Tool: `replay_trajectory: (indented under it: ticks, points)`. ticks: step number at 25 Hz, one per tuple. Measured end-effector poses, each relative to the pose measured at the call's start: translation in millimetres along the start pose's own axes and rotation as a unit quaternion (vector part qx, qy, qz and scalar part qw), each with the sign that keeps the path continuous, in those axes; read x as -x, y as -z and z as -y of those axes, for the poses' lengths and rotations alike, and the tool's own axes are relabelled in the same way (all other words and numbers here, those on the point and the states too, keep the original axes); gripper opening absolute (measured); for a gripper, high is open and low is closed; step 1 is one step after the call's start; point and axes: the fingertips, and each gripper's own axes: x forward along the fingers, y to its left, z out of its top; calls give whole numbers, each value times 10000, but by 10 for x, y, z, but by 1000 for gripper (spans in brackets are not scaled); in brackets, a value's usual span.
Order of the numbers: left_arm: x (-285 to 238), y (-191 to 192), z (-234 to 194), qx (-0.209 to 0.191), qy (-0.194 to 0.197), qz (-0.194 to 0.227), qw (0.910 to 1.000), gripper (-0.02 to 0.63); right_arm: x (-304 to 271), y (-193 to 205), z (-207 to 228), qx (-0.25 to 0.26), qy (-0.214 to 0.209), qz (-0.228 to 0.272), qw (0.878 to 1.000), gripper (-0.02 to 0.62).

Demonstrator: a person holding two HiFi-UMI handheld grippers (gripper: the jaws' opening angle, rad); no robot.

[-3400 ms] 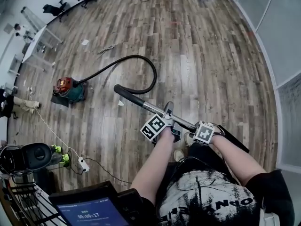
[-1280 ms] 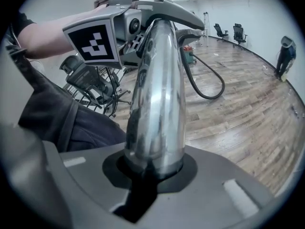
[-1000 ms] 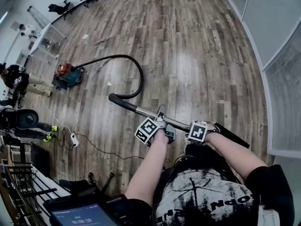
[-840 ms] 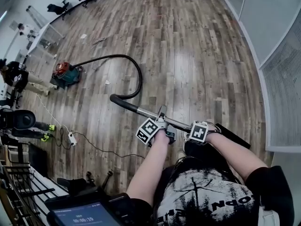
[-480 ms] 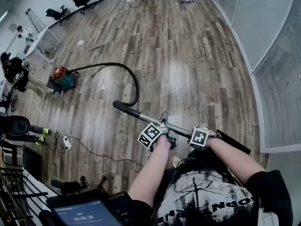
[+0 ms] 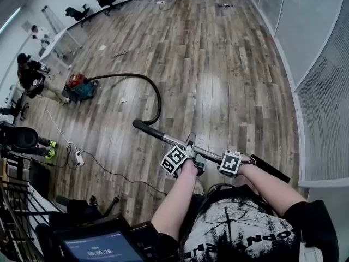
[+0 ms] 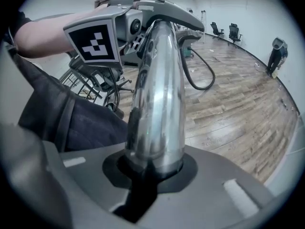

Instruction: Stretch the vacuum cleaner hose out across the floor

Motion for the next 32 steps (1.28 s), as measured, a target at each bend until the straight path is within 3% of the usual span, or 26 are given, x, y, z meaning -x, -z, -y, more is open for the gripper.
replay_trajectory:
  ticks: [4,7,11,13,16,19,22,26,30,32]
  points:
    - [40,473,29,115,-85,118,9998,48,123,480,-109,91,-131,-83,9998,66]
    - [103,842,-19,208,-180,194,9994,48,226,1073,-154,12,-73,-693,9976,66]
    - [250,1238,1,228,-332,212,9990,48,265,1332,-325,193,-157,-458,9986,66]
    - [340,1391,-4,263,-440,197,9985,48,278,1415,-525,121,-418,-345,9985,66]
    - [356,1536,-91,294,-554,183,9979,48,300,1736,-537,-7,-414,-799,9959,67]
    - [409,1563,-104,244,-574,180,9979,48,185,1560,-662,69,-642,-241,9976,67]
    - [554,1498,-72,217,-555,174,9981,48,152,1464,-784,76,-598,-180,9980,66]
    - [696,1484,-142,227,-482,190,9984,48,165,1599,-740,123,-83,-686,9975,66]
    - [884,1561,-252,289,-398,93,9987,48,-34,1594,-987,56,-126,-539,9985,66]
    - [999,1599,-287,338,-347,22,9988,48,-57,1661,-1068,10,79,-720,9974,66]
